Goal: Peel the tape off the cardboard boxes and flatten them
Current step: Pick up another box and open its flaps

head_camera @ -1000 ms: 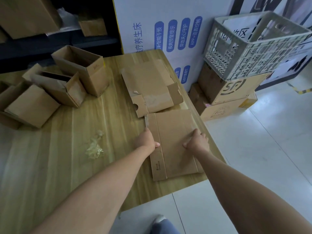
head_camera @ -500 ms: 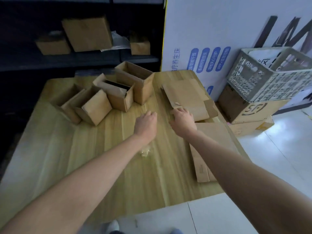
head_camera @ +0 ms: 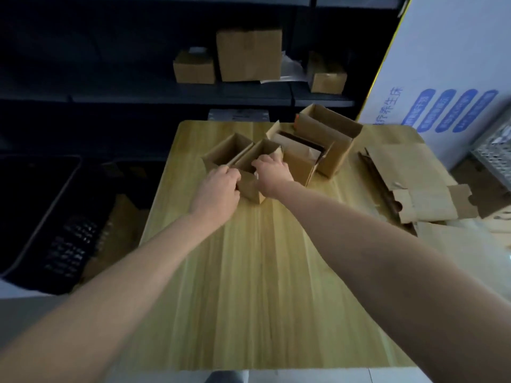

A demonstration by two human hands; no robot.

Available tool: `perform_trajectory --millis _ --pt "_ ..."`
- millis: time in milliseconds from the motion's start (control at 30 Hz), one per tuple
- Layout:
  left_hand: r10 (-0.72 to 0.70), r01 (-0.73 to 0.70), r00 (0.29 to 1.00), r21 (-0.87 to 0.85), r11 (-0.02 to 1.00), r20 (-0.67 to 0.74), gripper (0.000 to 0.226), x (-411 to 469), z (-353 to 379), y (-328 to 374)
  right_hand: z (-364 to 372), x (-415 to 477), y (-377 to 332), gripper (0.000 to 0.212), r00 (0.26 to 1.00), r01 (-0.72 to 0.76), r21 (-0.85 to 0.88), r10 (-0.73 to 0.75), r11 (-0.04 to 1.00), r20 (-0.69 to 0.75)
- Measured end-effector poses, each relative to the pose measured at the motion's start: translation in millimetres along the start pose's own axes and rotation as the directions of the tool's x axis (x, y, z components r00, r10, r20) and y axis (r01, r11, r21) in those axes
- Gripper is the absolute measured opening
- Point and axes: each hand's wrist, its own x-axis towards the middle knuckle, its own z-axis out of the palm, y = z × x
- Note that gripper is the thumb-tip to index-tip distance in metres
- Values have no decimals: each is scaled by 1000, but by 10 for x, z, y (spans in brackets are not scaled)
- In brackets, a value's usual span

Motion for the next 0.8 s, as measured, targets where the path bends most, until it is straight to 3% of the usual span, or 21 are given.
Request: perform_trajectory --millis 167,333,433,533,633,800 --pt "0 4 998 -68 998 58 28 10 48 -351 244 235 -62 41 990 -92 -123 105 988 97" --pt "-10 24 994 -126 992 110 31 65 138 -481 217 173 13 29 992 -120 -94 116 988 -45" --pt "-52 83 984 -180 980 170 42 134 184 -481 59 77 44 30 973 -181 121 196 976 -121" --pt "-90 170 961 -305 937 260 76 188 208 -421 -118 -53 72 27 929 -295 471 365 832 -63" --pt "-68 206 938 -388 898 341 99 195 189 -329 -254 -189 152 33 896 -370 580 445 726 14" --pt "15 167 928 -452 876 372 80 138 180 -140 -221 -477 291 37 828 -499 643 538 581 156"
